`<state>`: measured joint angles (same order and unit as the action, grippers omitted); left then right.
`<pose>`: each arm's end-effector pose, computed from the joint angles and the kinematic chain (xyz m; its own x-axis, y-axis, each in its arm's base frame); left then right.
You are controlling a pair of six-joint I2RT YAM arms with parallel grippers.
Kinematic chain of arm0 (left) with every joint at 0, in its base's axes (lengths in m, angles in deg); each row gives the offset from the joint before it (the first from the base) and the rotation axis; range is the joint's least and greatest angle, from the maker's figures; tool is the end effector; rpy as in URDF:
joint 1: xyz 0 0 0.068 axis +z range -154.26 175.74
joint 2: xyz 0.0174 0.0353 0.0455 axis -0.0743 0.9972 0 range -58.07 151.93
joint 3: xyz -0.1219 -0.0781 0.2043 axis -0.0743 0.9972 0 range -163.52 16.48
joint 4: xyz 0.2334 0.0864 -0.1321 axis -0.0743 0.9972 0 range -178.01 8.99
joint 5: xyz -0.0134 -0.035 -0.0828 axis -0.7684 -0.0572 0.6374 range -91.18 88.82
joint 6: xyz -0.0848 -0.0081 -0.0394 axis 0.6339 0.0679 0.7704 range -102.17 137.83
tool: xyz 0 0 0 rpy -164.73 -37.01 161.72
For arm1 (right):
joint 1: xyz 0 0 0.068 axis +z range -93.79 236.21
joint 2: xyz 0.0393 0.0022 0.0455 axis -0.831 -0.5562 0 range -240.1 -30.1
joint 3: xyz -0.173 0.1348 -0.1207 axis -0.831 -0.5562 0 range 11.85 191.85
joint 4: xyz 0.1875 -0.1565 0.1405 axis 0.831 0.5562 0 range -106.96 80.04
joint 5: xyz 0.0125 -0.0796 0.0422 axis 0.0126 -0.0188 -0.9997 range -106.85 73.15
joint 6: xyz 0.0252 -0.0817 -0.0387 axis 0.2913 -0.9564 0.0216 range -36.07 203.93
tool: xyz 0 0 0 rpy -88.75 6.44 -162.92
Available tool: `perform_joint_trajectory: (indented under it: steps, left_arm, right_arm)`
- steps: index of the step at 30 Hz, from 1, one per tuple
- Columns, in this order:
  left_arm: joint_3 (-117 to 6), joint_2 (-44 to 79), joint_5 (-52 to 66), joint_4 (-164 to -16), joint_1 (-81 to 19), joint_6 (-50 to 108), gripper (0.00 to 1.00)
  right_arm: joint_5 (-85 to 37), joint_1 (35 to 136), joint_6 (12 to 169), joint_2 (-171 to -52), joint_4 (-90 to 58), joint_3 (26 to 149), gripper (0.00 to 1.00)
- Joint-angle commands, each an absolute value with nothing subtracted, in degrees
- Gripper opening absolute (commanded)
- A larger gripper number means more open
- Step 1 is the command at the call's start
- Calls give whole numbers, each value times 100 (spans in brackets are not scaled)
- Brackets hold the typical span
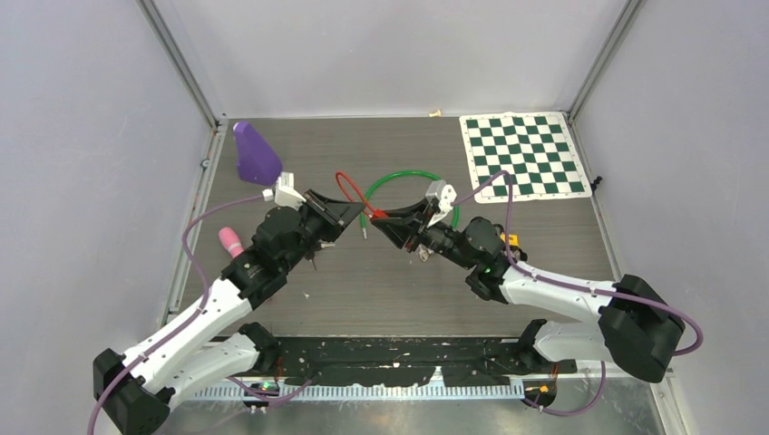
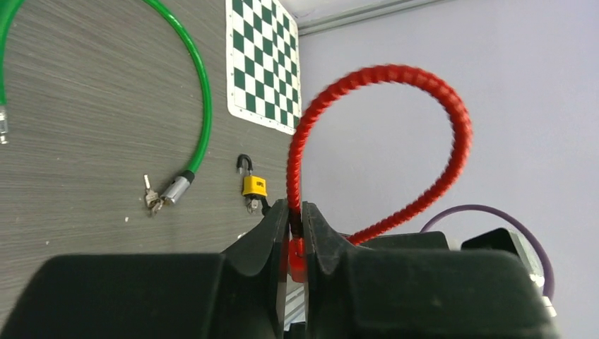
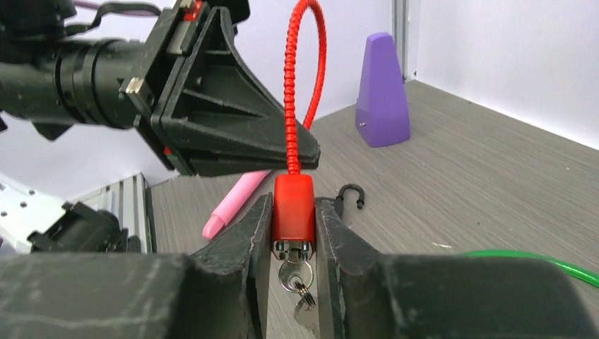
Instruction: Unlock with the key
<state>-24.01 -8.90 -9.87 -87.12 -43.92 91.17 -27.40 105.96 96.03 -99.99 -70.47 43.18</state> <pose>0.2318 -0.1756 0.2884 -0.5313 -0.7897 -0.3067 0.0255 0.3470 -0.9375 0.2046 0.2658 0.2609 -0.0182 0.2974 -0.9546 -0.8804 0.4478 0.1563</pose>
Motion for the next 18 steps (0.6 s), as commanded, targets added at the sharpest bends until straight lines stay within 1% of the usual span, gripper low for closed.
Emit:
perform_joint_trajectory:
  steps: [1,6,12,14,15,16,18]
  left_arm:
    - [-2536,-1309,-1177,-8594,-4013,9102,10]
    - [-2334,-1721,-1293,-8295,-3517,9147,7]
    - [-2339,-1870,-1546,-7819,-3145,8832,8]
    - [-2328,-1905,-1672,-7781,-3100,8752,7]
    - [-2318,-1917,-1688,-7809,-3098,8741,7]
    - [-2323,-1903,-1624,-7872,-3098,8722,7]
    - [-2411,-1796,-1337,-7994,-3098,8622,6]
  right_arm:
    - [-3188,10652,9092,-9636,-5859,4595,6]
    - [-3374,10657,8717,-9391,-4801,4607,5]
    - [-3243,10645,8498,-9123,-4224,4524,5]
    - [-3563,10648,8468,-9131,-3975,4613,5]
    - [-3921,10648,8466,-9160,-3881,4718,5]
    - [-4226,10654,8504,-9247,-3767,4780,5]
    - [-4349,10684,8617,-9401,-3717,4938,5]
